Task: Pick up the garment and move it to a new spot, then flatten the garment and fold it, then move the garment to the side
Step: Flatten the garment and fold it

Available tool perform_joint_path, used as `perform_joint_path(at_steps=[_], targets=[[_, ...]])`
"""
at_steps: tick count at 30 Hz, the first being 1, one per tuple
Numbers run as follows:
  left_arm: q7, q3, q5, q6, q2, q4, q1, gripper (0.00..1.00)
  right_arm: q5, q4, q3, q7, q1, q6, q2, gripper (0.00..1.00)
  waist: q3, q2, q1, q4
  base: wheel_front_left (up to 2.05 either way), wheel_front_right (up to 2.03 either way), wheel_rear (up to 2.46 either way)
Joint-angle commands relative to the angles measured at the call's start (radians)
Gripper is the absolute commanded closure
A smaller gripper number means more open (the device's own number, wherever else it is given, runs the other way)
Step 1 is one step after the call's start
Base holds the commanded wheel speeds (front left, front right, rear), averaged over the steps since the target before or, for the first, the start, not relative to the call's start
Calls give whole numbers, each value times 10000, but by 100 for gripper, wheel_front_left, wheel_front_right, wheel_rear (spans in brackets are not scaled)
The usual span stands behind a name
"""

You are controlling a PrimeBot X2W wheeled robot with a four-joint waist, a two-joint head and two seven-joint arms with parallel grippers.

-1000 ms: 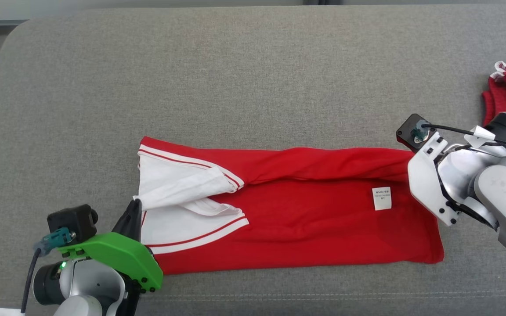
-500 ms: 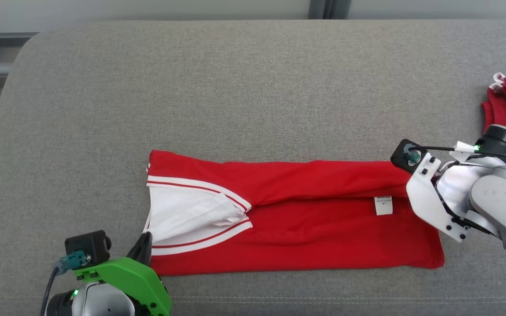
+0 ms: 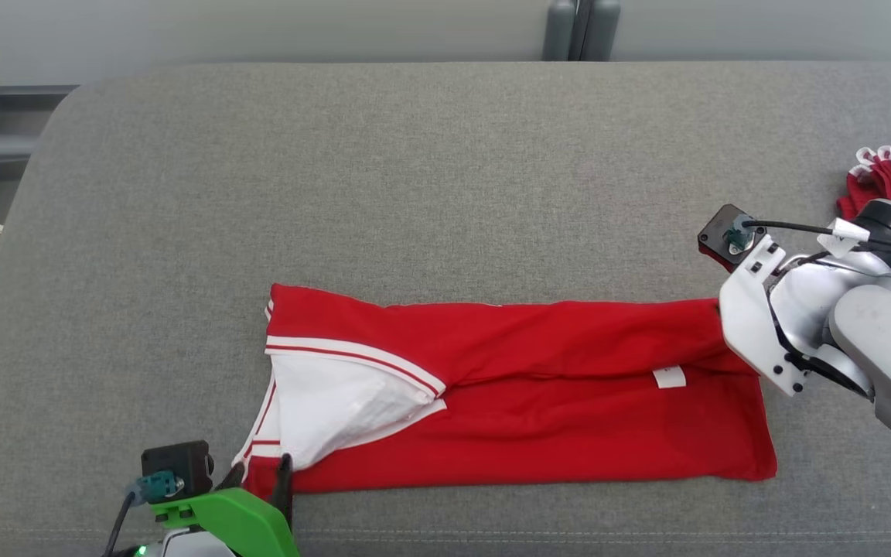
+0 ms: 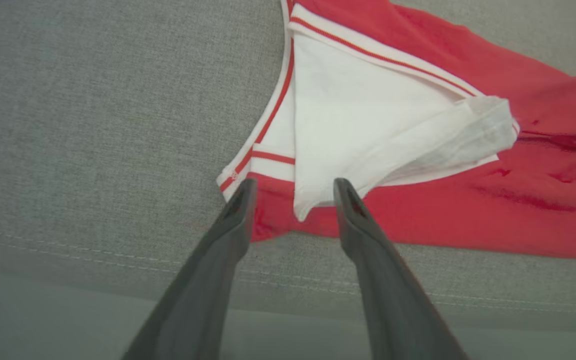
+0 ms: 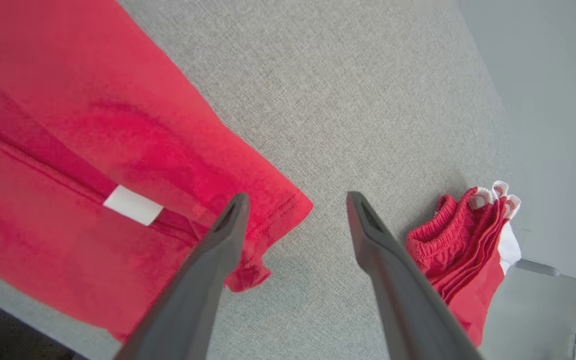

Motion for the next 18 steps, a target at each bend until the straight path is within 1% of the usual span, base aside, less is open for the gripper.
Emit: perform_joint_path(at_steps=[1, 4, 6, 8, 9, 13, 16, 18], targets=[[-36, -38, 144, 91, 106, 110, 228, 0, -216, 19, -496, -337, 391, -16, 150, 0, -218, 0, 0, -18, 0, 0, 0], [-99, -137, 323, 174, 214, 320, 288, 0, -466, -11, -1551, -1010, 980, -15, 580, 0, -428, 0, 0, -17, 0, 0, 0], [-193, -202, 462, 187, 274, 422, 362, 0, -751, -28, -2459, -1576, 1520, -15, 891, 0, -610, 0, 0, -5, 0, 0, 0], [-419, -205, 593, 177, 326, 500, 402, 0, -973, -71, -3549, -2240, 2235, -16, 1393, 0, -800, 0, 0, 28, 0, 0, 0], [-573, -218, 662, 120, 356, 523, 404, 0, -1084, -124, -4141, -2618, 2625, -15, 1707, 0, -900, 0, 0, 49, 0, 0, 0], [-1771, 36, 1045, 290, 311, 617, 359, 0, -1751, -217, -6433, -4078, 4285, -15, 3149, 0, -1308, 0, 0, 83, 0, 0, 0], [-2797, 199, 1377, 458, 189, 629, 417, 0, -2053, -343, -7756, -5090, 5382, -15, 4402, 0, -1543, 0, 0, 92, 0, 0, 0], [-3442, 334, 1460, 526, 92, 598, 447, 0, -2264, -423, -8495, -5727, 5909, -16, 5081, 0, -1629, 0, 0, 100, 0, 0, 0]])
